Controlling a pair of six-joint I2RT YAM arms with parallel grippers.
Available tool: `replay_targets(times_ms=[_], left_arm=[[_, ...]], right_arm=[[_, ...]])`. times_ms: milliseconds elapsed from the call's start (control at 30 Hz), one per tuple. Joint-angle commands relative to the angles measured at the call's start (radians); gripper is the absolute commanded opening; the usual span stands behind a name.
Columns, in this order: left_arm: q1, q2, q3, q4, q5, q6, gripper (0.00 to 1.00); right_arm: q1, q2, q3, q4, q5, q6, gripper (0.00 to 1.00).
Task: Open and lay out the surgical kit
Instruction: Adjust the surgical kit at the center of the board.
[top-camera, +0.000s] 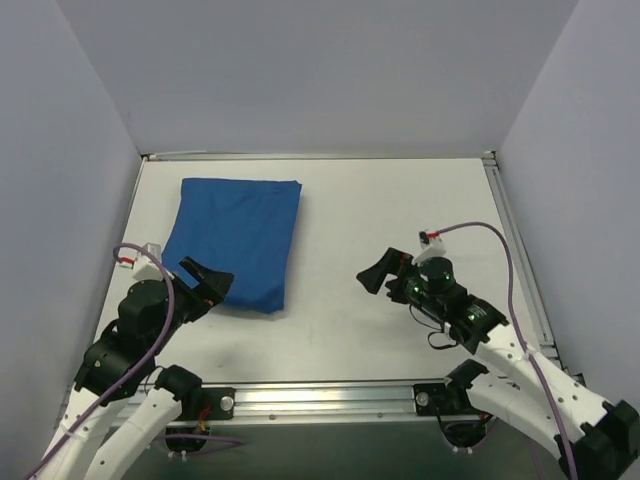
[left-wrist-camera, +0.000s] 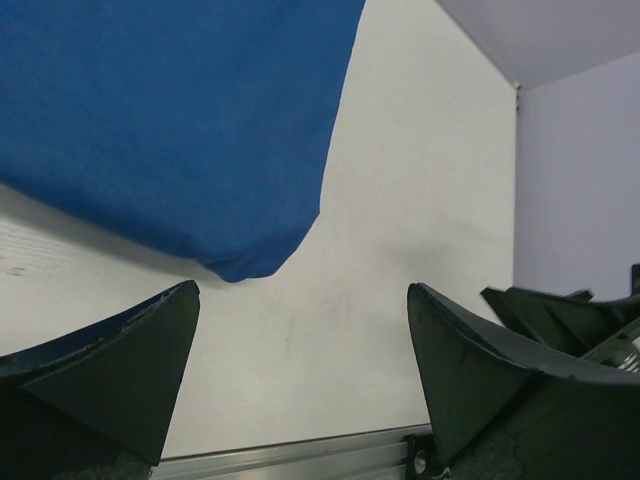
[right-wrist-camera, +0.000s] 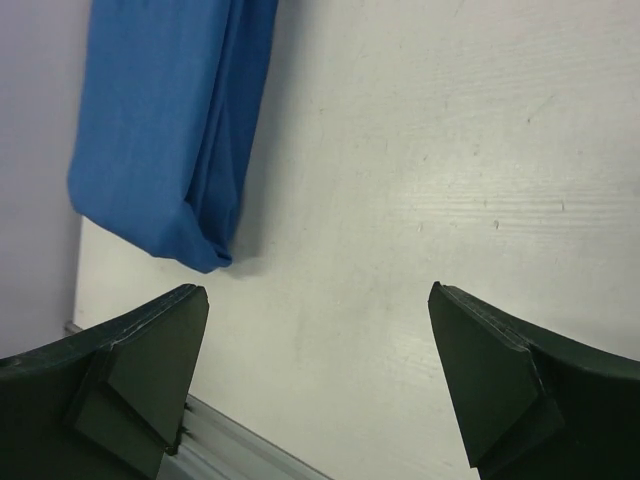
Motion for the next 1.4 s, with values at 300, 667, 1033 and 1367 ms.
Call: replay_targets(times_ms=[300,667,1033,1367], left_arm=[[0.001,0.311,0.144,0.098,0.432,0.179,0.95],[0.001,0.084,0.091,0.026,0.297,0.197,0.93],[0.001,0.06,0.068,0.032,0.229,0.196,0.93],[0.002,0.129,0.045,0.064,0.225,0.174,0.92]], right_arm=[[0.001,0.696,0.459,0.388,-0.136,-0.347,1.0],[-0.042,1.353,0.988,0.457,-0.297,-0.347,1.0],[-0.105,1.633,1.298,0.468,-0.389,-0.301,0.96],[-0.193,1.798,1.38,0.801,-0.622,-0.019,0.45]])
